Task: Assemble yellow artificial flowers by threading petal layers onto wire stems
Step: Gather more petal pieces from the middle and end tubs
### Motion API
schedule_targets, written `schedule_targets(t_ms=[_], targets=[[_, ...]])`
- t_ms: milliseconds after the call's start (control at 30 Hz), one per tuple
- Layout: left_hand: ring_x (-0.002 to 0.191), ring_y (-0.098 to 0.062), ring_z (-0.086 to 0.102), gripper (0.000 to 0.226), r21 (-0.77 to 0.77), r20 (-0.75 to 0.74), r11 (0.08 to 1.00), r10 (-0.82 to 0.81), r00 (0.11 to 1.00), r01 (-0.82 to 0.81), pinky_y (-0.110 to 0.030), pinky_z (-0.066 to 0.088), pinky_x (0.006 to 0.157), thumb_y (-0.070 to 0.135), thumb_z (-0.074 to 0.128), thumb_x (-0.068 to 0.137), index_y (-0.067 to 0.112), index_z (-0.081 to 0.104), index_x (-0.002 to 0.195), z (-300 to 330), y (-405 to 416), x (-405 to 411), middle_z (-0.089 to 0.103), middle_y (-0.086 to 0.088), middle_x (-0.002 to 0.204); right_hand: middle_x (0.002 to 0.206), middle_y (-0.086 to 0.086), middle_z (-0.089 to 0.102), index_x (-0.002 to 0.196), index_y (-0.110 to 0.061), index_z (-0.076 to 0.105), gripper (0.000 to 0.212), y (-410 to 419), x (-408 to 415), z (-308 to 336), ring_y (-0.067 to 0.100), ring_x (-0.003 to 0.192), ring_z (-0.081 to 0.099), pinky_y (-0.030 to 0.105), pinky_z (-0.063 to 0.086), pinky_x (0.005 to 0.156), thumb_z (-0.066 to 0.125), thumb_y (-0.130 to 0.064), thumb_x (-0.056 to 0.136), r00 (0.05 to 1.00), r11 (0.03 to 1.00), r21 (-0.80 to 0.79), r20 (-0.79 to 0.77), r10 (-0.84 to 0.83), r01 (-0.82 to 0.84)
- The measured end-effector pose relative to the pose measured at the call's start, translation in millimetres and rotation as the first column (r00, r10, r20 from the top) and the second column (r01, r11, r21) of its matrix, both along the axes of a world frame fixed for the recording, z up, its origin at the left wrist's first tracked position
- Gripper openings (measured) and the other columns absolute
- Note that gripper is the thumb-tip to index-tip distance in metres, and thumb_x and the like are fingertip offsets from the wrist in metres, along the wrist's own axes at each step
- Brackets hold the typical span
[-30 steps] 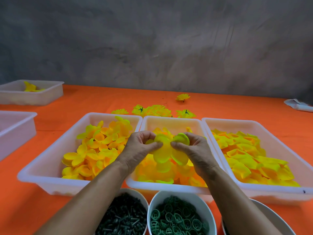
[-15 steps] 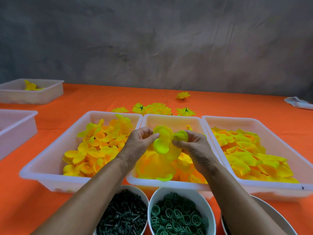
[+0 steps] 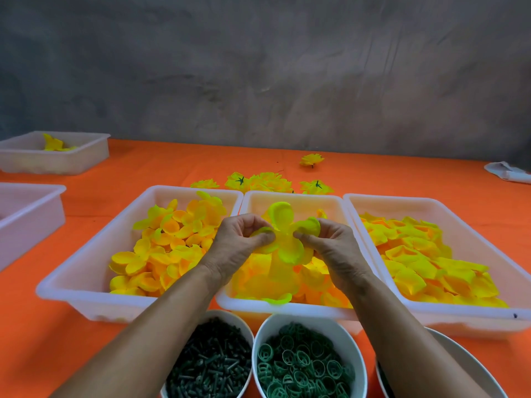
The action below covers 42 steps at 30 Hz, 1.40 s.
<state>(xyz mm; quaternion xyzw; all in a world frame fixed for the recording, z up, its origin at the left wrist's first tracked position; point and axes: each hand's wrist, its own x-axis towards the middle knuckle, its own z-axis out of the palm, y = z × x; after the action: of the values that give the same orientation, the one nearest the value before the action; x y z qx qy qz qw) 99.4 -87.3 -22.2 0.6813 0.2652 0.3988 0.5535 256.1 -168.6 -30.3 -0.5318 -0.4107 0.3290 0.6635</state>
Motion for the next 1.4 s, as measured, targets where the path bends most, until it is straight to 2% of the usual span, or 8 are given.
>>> schedule_targets(t_ms=[167,300,433,567,667,833,1033,1400], targets=[[0.058,0.001,0.056,0.015,-0.018,0.033,1.000,0.024,0.999,-0.023,-0.015,0.047,0.054,-0.005,0.067,0.079,0.008,0.061,0.075,0.1,0.4,0.9,0.063,0.003,0.065,0.078,0.009,0.071,0.084,-0.010,0.072,0.023,0.6,-1.4,0.1,0.023,0.072,0.065,0.033,0.054,0.063,0.074,-0.019,0.063,0.999,1.000,-0.005,-0.027,0.027,-0.027],[0.053,0.001,0.056,0.013,-0.040,0.063,0.998,0.050,0.997,-0.047,-0.015,0.047,0.051,-0.002,0.067,0.080,0.006,0.059,0.075,0.4,0.3,1.7,0.061,-0.005,0.067,0.087,0.007,0.075,0.091,-0.015,0.073,0.025,0.7,-0.6,-0.3,0.019,0.077,0.070,0.029,0.055,0.062,0.066,-0.032,0.074,0.995,0.993,-0.058,-0.010,0.101,-0.102],[0.052,0.000,0.057,0.010,-0.054,0.079,0.997,0.067,0.995,-0.063,-0.016,0.048,0.050,-0.001,0.067,0.080,0.003,0.059,0.076,0.3,0.5,1.7,0.062,-0.007,0.067,0.099,0.011,0.073,0.100,-0.013,0.072,0.056,1.5,-1.7,2.4,0.022,0.087,0.070,0.036,0.056,0.074,0.066,-0.059,0.069,0.985,0.974,-0.144,-0.007,0.175,-0.174],[0.053,0.000,0.058,0.011,-0.054,0.079,0.998,0.044,0.996,-0.040,-0.016,0.048,0.051,0.000,0.069,0.078,0.005,0.060,0.075,-1.1,1.5,0.8,0.064,0.004,0.060,0.088,0.001,0.074,0.096,-0.016,0.071,0.026,-1.7,-3.1,2.7,0.013,0.078,0.070,0.024,0.052,0.062,0.078,-0.018,0.072,0.980,0.980,-0.064,0.050,0.190,-0.187],[0.063,-0.004,0.064,0.016,-0.069,0.072,0.998,0.006,0.997,-0.001,-0.018,0.051,0.059,0.005,0.074,0.071,0.003,0.062,0.082,-0.6,1.0,0.9,0.070,0.000,0.070,0.083,0.002,0.075,0.098,-0.009,0.069,0.027,-0.7,-1.6,2.2,0.015,0.074,0.070,0.026,0.054,0.060,0.070,0.004,0.074,0.998,0.997,-0.045,-0.009,0.064,-0.064],[0.066,-0.010,0.069,0.033,-0.052,0.009,0.998,-0.039,0.999,0.040,-0.019,0.051,0.057,-0.005,0.074,0.072,0.014,0.061,0.096,-0.3,1.3,-1.7,0.073,0.001,0.073,0.084,0.004,0.072,0.089,-0.012,0.068,0.020,0.5,1.7,2.5,0.018,0.073,0.069,0.033,0.055,0.067,0.067,0.004,0.078,0.995,0.998,-0.055,-0.095,-0.037,0.032],[0.054,-0.015,0.065,0.033,-0.048,-0.005,0.998,0.041,0.999,-0.041,-0.020,0.050,0.051,-0.004,0.073,0.074,0.004,0.060,0.104,0.6,3.4,-3.4,0.066,-0.012,0.070,0.080,0.003,0.073,0.086,-0.013,0.068,0.019,0.9,2.9,2.4,0.015,0.070,0.070,0.028,0.057,0.061,0.066,0.004,0.078,0.990,0.998,-0.053,-0.139,-0.030,0.023],[0.051,-0.012,0.062,0.005,-0.070,0.042,0.997,0.036,0.998,-0.034,-0.022,0.050,0.051,0.002,0.067,0.082,0.005,0.064,0.082,-3.2,5.5,-1.5,0.069,-0.001,0.061,0.088,0.006,0.073,0.090,-0.009,0.068,0.030,3.7,5.8,2.0,0.021,0.081,0.070,0.034,0.055,0.070,0.071,-0.008,0.060,0.973,0.997,-0.035,-0.224,0.053,-0.062]])
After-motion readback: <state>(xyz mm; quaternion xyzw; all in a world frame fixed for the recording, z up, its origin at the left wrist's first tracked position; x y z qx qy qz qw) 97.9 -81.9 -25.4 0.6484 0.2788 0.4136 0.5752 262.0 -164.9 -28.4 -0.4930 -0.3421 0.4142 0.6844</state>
